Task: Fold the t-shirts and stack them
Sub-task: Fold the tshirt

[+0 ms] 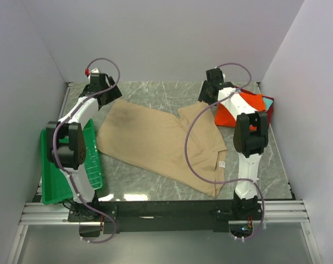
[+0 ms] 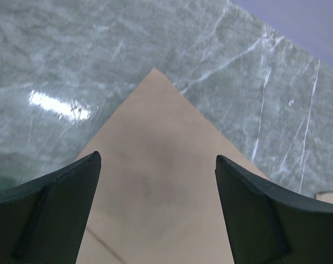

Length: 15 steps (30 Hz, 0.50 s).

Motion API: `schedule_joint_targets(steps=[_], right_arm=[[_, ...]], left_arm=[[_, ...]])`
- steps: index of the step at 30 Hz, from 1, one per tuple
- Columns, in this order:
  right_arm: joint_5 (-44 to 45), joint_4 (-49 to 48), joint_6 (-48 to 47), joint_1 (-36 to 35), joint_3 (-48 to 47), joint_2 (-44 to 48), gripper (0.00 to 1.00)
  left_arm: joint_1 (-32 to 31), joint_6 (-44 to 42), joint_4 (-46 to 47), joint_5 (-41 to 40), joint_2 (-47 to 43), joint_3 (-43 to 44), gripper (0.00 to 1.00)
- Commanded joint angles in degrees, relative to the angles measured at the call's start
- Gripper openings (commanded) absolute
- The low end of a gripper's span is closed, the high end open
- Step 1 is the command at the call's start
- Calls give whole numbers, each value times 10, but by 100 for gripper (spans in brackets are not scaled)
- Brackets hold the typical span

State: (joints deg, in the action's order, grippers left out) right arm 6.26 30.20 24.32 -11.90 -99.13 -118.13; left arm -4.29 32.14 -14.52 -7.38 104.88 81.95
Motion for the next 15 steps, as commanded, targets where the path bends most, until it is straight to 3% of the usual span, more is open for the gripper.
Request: schedule_joint_targets(steps=[1, 6, 15], right_arm=[[2, 35, 8, 13, -96, -45, 55], [-4, 86, 13, 28, -212, -132, 54], [-18, 111, 25, 44, -255, -190, 53]], left_arm=[[3, -9, -10, 1, 30, 62, 90], [3, -4, -32, 19, 53, 93, 88], [3, -6, -68, 26, 31, 73, 88]])
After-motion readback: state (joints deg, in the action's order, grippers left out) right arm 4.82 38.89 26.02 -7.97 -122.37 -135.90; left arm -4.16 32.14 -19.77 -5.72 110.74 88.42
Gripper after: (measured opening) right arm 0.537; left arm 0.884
